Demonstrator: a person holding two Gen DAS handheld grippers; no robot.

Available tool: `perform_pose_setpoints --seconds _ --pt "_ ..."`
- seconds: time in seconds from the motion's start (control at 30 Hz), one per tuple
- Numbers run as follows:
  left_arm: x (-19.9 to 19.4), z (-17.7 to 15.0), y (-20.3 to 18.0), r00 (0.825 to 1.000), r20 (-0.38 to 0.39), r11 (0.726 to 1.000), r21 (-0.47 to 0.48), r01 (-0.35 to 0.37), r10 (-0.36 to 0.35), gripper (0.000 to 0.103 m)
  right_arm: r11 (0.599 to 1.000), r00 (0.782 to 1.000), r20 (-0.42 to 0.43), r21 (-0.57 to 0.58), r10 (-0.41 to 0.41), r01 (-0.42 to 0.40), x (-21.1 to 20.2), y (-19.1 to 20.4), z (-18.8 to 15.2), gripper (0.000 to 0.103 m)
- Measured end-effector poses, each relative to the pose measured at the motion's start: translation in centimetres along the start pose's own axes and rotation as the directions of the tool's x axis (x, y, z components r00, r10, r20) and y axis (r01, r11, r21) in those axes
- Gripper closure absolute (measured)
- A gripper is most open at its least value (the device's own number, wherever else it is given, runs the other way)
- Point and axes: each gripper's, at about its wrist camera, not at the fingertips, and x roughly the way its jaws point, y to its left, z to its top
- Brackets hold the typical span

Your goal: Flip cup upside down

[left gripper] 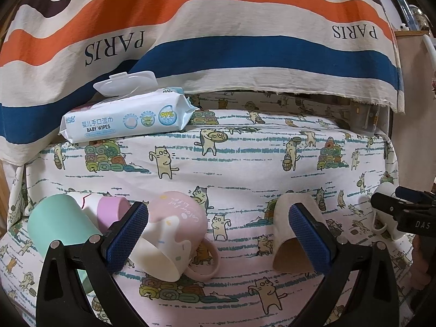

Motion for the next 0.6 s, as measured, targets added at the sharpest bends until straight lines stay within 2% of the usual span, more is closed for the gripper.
perform_pose_setpoints --seconds 0.33,0.6 --pt "-0.08 -0.05 -0.1 1.0 -0.001 1.0 -0.002 0.003 -0.003 0.001 0.999 1.0 -0.003 -0.038 0.006 -0.006 -0.31 0.87 -0.06 0.001" --pt "-0.06 -0.05 -0.15 1.0 -0.009 1.0 0.004 -0.008 0.008 0.001 1.0 1.0 -0.005 -0.02 -0.006 0.006 -0.22 0.44 0.14 0.001"
